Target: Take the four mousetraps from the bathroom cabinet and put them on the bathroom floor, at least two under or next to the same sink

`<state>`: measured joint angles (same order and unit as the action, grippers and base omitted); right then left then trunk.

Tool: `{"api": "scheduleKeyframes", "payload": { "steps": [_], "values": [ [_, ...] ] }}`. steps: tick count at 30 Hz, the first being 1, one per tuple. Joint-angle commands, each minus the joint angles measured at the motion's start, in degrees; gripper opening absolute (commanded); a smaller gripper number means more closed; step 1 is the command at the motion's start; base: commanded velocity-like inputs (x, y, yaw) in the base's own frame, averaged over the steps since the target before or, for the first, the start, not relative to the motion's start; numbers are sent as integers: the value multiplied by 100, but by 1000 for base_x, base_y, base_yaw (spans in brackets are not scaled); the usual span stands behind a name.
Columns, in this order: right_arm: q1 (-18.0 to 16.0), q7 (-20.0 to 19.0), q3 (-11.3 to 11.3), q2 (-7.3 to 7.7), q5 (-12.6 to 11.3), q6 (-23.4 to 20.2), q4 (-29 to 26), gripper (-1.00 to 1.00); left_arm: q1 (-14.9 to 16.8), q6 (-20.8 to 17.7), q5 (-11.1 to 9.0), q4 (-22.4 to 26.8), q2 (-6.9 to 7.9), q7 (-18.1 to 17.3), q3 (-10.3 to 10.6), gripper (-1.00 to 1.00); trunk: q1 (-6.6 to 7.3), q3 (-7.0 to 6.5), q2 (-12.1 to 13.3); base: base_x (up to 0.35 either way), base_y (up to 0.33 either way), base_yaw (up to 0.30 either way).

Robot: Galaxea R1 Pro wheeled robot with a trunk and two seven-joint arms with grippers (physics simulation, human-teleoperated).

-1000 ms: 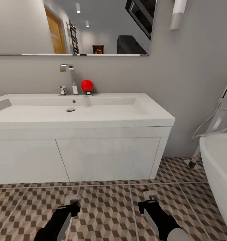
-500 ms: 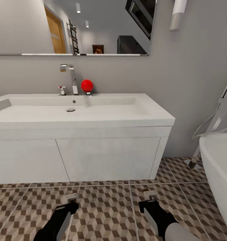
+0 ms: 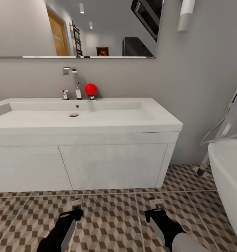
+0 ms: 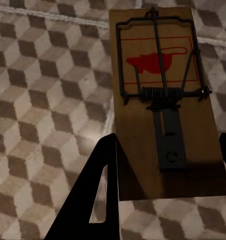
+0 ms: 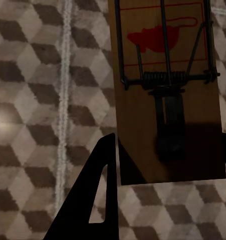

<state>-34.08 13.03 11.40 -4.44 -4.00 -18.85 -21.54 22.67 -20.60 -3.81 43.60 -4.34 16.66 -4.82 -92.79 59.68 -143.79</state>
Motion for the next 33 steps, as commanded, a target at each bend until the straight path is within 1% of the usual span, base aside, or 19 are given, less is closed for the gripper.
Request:
{"api": "scheduleKeyframes", "payload": {
  "steps": [1,3,4,6,8,11,13,16,25,28,33],
  "values": [
    [-2,33,46,4,-50,-35,-14,-100,2,-30,-88,65,-17,30,-9,-100,1,6,-2,0,0,0],
    [-2,33,46,4,-49,-38,-21,-100,4,-36,-240,190,-46,26,-5,-100,1,6,-2,0,0,0],
    [-2,33,46,4,-47,-39,-28,-100,4,-31,-299,254,-97,22,3,-100,1,6,-2,0,0,0],
    [-2,33,46,4,-43,-39,-40,-100,94,-57,-321,191,-174,24,18,-100,1,6,-2,0,0,0],
    [-2,33,46,2,-41,-40,-47,-100,409,-95,-338,-120,-194,4,28,-100,1,6,-2,0,0,0],
    [-2,33,48,3,-36,-37,-51,-100,839,-25,-328,-866,-176,-22,33,-100,1,6,-2,0,0,0],
    [-2,33,50,4,-33,-33,-52,-100,918,20,-330,-990,-179,-28,37,-100,1,6,-2,0,0,0],
    [-1,33,53,4,-31,-31,-52,-100,964,47,-325,-1026,-173,-37,47,-100,1,6,-2,0,0,0],
    [-2,33,48,5,-31,-33,-52,-100,976,61,-329,-910,-188,24,67,-100,1,6,-2,0,0,0],
    [-2,33,47,4,-31,-38,-61,-100,977,64,-330,-900,-190,29,69,-100,-7,72,-6,0,0,0],
    [-2,33,46,-3,-31,-99,-252,-100,977,65,-331,-897,-190,19,68,-100,-19,183,-13,0,0,0]
  ]
}}
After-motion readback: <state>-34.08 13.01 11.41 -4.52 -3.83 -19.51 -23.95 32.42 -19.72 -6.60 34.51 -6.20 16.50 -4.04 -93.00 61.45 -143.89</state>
